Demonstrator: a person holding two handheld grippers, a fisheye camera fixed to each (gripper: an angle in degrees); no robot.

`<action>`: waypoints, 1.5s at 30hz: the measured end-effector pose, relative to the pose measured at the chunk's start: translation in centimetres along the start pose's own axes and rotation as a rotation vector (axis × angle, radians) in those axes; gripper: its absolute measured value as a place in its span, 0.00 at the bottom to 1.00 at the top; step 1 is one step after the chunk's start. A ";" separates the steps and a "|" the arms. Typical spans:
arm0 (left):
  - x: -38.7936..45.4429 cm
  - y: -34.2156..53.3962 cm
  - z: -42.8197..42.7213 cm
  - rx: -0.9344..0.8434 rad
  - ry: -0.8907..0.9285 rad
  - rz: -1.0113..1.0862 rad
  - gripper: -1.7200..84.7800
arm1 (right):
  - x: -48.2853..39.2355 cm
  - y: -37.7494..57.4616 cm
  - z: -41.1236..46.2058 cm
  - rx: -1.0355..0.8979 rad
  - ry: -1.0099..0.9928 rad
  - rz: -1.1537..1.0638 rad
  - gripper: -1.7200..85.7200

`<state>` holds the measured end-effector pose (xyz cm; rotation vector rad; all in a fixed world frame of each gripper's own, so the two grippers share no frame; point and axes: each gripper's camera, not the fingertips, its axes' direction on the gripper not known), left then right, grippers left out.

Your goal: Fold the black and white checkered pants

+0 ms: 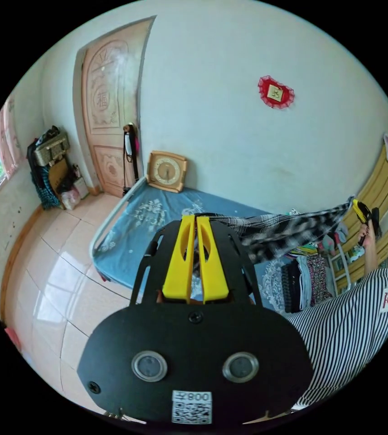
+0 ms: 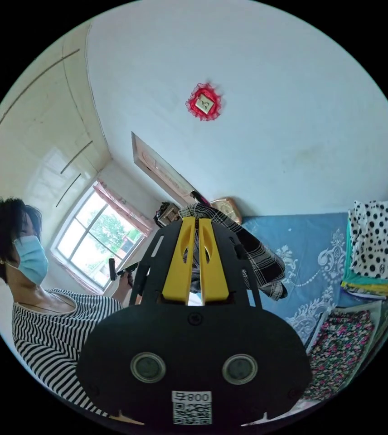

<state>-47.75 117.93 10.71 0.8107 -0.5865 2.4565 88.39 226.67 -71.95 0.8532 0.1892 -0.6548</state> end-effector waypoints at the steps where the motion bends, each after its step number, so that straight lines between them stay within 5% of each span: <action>1: -1.3 -1.3 -1.2 0.011 -0.024 0.008 0.02 | -0.3 -0.3 1.3 0.006 -0.029 0.014 0.03; 11: -12.6 -16.3 -0.3 -0.016 -0.128 0.134 0.02 | -3.9 -7.3 15.1 -0.078 0.041 0.025 0.03; 19: -27.0 -33.0 22.0 -0.346 -0.085 0.080 0.04 | 4.0 -13.5 39.7 -0.425 0.412 0.317 0.03; 24: -34.6 -35.5 35.0 -0.566 -0.086 0.032 0.06 | 9.0 -14.4 51.8 -0.641 0.648 0.578 0.02; 33: -48.0 -32.2 48.2 -0.951 0.092 -0.186 0.09 | 8.9 -13.8 63.7 -0.705 0.663 0.763 0.04; 45: -51.4 -44.6 62.6 -0.973 0.170 -0.016 0.12 | 13.7 -20.6 77.0 -0.782 0.788 0.573 0.11</action>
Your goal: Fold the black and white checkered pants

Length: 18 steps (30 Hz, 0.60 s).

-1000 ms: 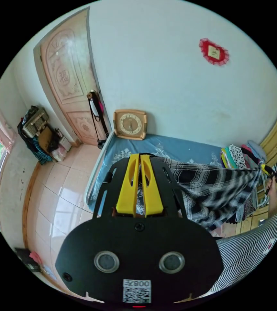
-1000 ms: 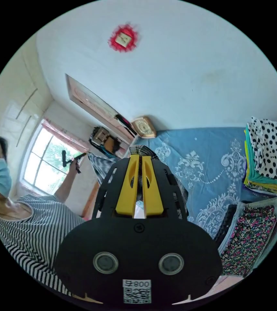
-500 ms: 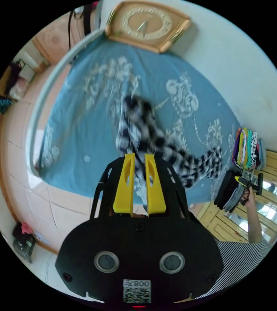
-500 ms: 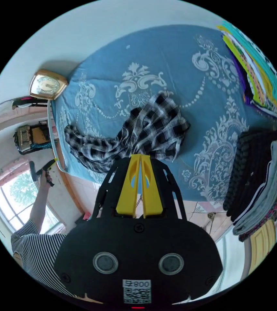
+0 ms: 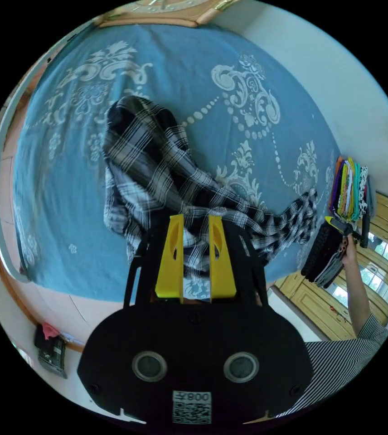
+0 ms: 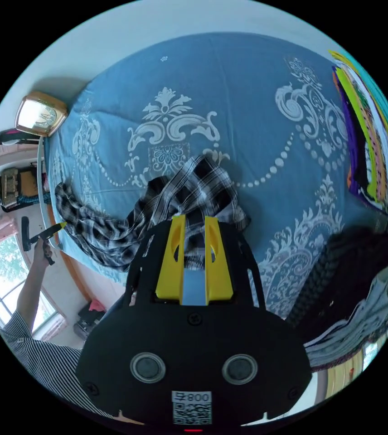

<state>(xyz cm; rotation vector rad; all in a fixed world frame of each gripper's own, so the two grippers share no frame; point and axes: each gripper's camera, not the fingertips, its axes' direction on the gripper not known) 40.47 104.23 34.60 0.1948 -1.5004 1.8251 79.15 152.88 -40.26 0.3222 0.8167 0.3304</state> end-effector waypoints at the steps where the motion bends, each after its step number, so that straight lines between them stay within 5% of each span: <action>1: -0.4 -1.8 0.2 -0.012 -0.011 0.006 0.12 | -0.7 -1.3 0.6 -0.001 0.008 -0.015 0.11; 8: -3.8 -8.5 1.5 -0.073 -0.145 -0.030 0.07 | -4.4 -5.5 5.3 -0.071 0.061 -0.052 0.09; 18: -9.7 -11.5 -5.3 0.059 0.006 -0.016 0.03 | -5.0 -2.6 4.0 0.066 -0.108 -0.007 0.04</action>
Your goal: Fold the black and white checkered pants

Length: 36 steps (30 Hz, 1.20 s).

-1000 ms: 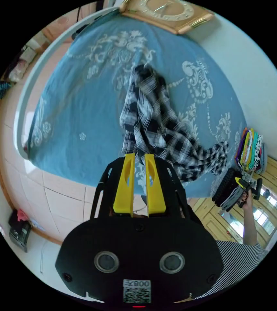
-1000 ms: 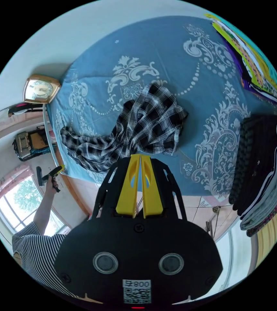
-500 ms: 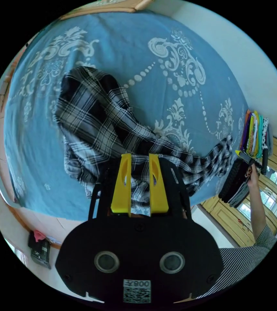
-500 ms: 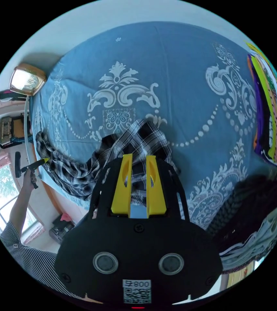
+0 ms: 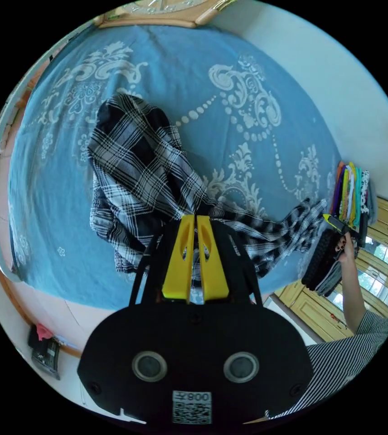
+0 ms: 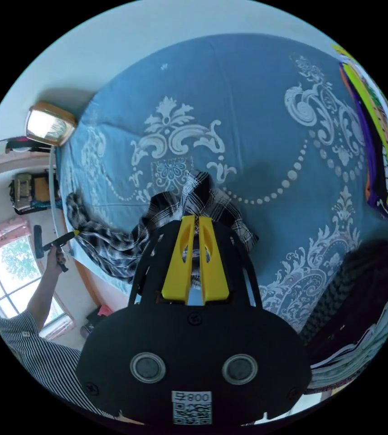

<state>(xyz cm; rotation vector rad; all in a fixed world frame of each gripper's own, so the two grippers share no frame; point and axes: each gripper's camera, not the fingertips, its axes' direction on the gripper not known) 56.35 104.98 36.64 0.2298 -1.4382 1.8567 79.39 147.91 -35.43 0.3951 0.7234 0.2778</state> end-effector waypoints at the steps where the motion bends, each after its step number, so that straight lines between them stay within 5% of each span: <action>1: -0.5 -0.1 -1.2 0.023 0.006 0.013 0.03 | 0.1 1.1 -0.9 0.034 -0.016 0.002 0.04; 14: -4.4 -8.8 -11.1 0.281 0.122 0.087 0.03 | 3.3 7.4 -8.6 0.386 -0.194 0.070 0.03; 23: -6.4 -11.0 -7.7 0.169 0.035 0.070 0.09 | 4.5 11.5 -3.4 0.300 -0.227 0.102 0.03; 31: -14.8 -5.0 1.7 -0.064 0.143 -0.400 0.08 | 6.9 12.7 0.2 0.281 -0.284 0.166 0.03; 36: -14.7 -6.7 2.4 -0.088 0.091 -0.369 0.04 | 7.3 12.4 1.4 0.259 -0.259 0.150 0.03</action>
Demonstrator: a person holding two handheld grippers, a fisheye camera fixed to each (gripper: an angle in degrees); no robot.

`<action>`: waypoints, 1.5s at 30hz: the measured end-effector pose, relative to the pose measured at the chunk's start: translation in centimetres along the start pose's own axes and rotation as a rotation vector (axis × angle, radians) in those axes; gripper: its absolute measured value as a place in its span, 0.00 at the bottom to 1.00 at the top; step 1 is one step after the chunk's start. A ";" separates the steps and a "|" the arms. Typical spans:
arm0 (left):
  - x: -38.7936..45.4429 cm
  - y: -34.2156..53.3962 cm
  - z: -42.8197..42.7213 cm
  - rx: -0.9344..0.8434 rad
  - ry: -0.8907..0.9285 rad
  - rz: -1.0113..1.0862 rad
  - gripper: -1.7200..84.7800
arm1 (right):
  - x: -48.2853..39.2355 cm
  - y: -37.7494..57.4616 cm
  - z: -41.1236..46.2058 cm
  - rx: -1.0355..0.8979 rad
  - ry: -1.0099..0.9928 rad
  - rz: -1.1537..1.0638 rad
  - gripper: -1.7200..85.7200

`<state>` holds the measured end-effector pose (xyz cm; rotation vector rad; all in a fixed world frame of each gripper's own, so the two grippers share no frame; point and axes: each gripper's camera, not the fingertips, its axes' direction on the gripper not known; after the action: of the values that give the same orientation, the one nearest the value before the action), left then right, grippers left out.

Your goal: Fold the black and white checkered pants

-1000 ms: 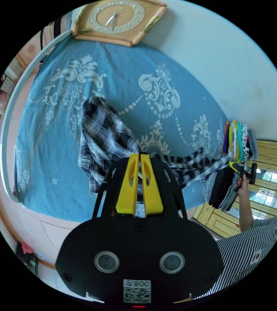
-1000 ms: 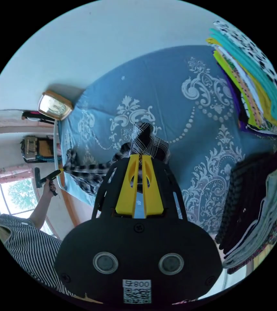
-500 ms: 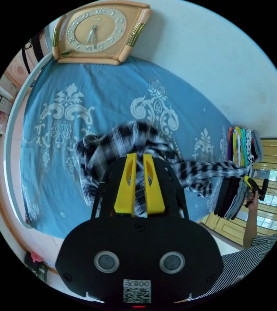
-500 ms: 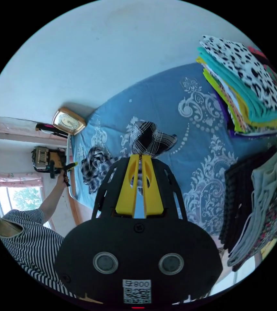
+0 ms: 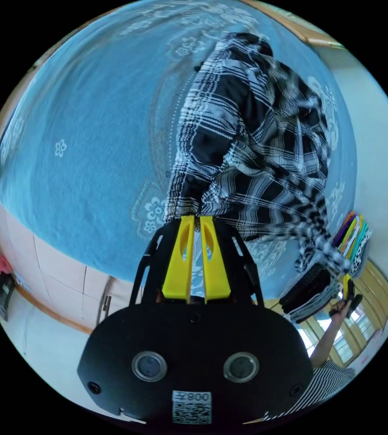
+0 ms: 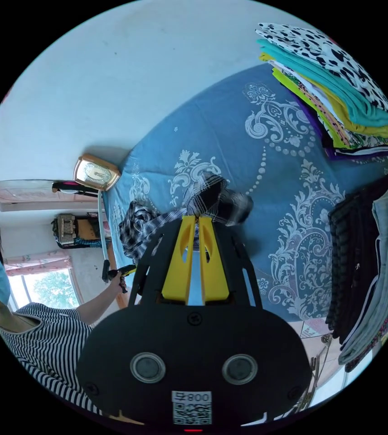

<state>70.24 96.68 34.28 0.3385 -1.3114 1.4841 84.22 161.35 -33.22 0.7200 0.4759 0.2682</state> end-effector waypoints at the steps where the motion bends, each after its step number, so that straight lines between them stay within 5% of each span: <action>1: 0.2 -0.2 -0.3 0.008 0.009 0.017 0.04 | 0.2 0.0 0.2 0.000 -0.007 0.001 0.03; 12: -0.1 2.0 -9.5 0.182 -0.079 0.121 0.03 | 1.6 2.8 -1.2 -0.099 0.061 -0.054 0.03; 23: 0.5 -1.3 1.0 -0.118 -0.288 -0.021 0.03 | 15.8 12.3 12.4 -0.588 0.089 0.453 0.02; 33: 11.1 -4.0 1.2 0.056 -0.209 0.243 0.09 | 12.8 6.1 7.6 -0.210 0.034 0.250 0.06; 40: 26.3 -8.3 8.8 -0.051 -0.087 0.684 0.11 | 11.9 0.5 10.9 -0.226 0.037 0.159 0.10; 45: 34.5 -10.6 14.6 -0.126 0.047 0.800 0.11 | 13.0 -0.3 11.8 -0.226 -0.029 0.234 0.07</action>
<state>59.69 100.14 71.57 -0.3515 -1.5815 2.0222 101.34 159.53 -29.98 0.5578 0.3266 0.5221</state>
